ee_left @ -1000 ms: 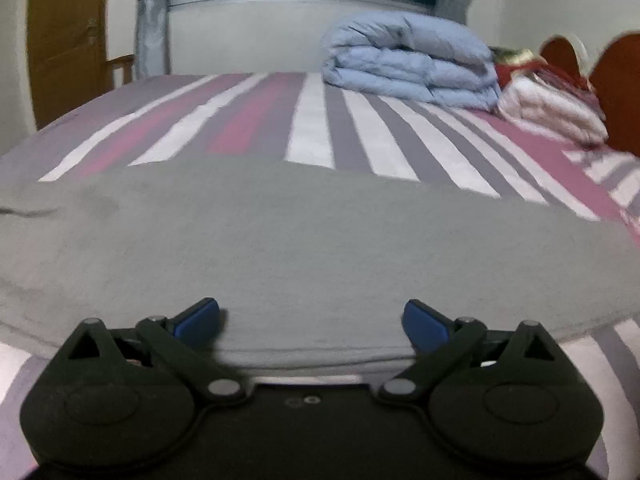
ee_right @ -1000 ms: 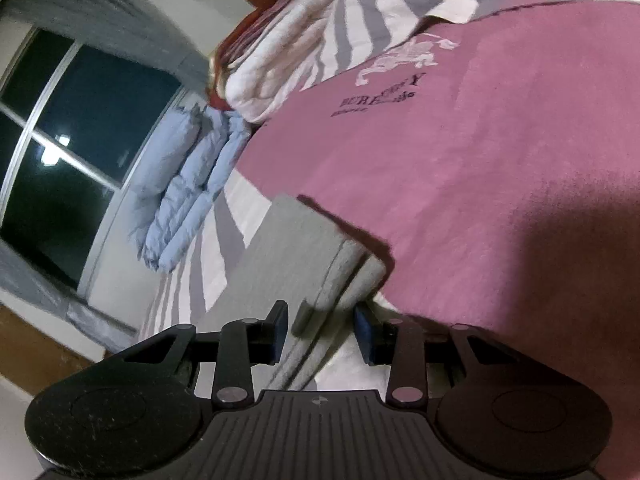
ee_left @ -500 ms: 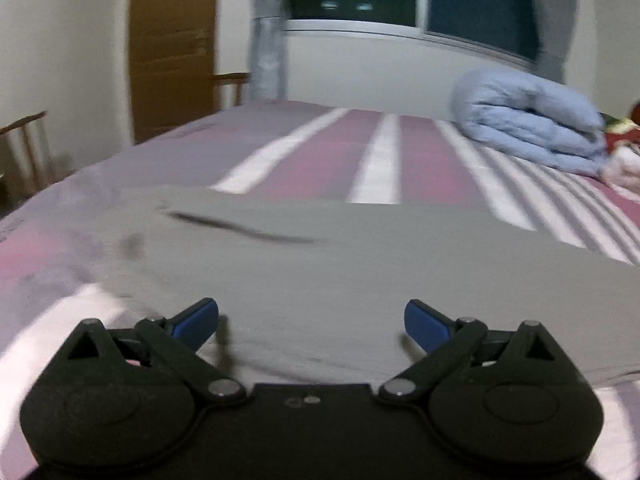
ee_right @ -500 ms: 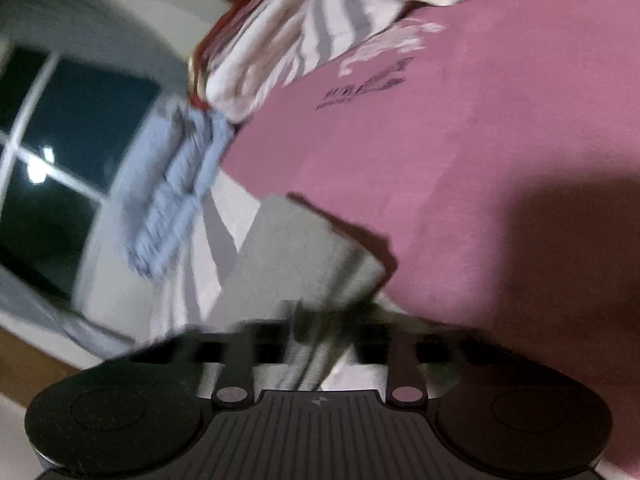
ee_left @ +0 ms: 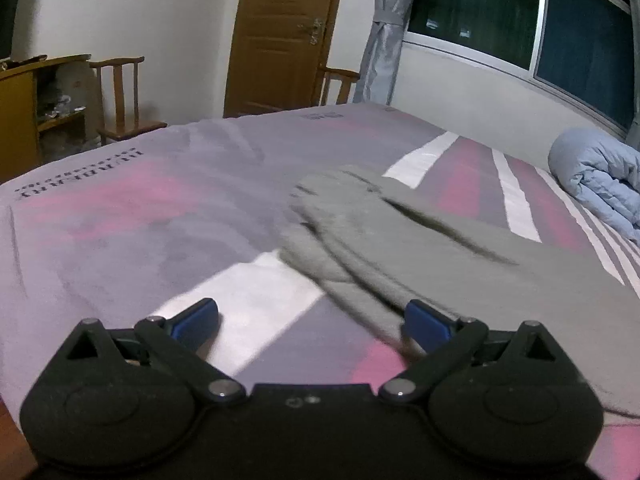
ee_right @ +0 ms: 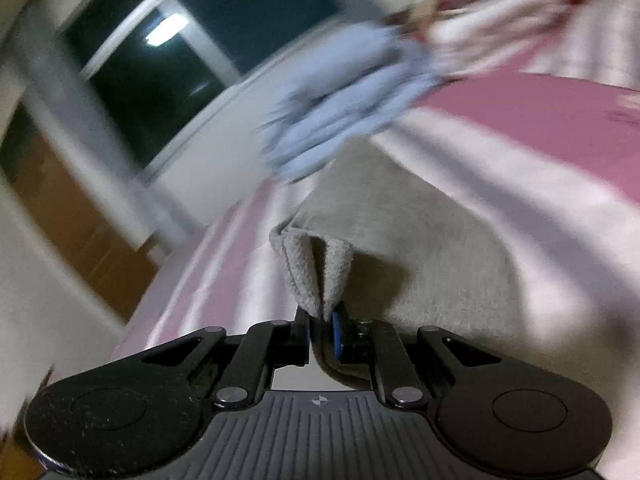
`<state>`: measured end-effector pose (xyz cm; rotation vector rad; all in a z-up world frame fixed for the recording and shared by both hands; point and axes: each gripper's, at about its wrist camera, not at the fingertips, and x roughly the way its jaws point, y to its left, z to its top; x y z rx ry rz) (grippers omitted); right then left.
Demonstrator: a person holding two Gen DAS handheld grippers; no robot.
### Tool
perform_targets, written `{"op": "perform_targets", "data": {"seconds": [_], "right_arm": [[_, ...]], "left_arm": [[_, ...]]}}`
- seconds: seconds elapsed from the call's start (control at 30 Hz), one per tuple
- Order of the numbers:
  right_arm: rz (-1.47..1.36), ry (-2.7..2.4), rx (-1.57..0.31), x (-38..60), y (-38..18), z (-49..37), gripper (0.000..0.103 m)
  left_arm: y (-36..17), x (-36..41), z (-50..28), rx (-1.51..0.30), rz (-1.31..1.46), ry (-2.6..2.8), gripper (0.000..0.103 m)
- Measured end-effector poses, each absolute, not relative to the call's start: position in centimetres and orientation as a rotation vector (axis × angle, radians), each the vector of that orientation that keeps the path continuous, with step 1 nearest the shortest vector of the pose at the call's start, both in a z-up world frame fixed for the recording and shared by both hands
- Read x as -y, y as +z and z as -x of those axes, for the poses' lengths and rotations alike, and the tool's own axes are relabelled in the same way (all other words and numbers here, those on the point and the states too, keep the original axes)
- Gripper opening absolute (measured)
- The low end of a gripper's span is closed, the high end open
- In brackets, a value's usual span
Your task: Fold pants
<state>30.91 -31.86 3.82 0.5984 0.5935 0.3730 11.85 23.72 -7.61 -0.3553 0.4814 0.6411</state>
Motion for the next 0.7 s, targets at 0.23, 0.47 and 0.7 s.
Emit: {"op": "perform_targets", "data": {"seconds": [0.23, 0.47, 0.7], "right_arm": [[-0.223, 0.73, -0.691, 12.5, 0.6, -26.1, 0.011], [-0.068, 0.761, -0.723, 8.9, -2.5, -22.6, 0.036], [-0.188, 0.697, -0.662, 11.4, -0.5, -23.6, 0.035]], "left_arm": [[-8.1, -26.2, -9.9, -0.449, 0.487, 0.669, 0.095], [-8.4, -26.3, -10.3, -0.46, 0.479, 0.656, 0.097], [-8.5, -26.0, -10.6, -0.473, 0.456, 0.645, 0.097]]}}
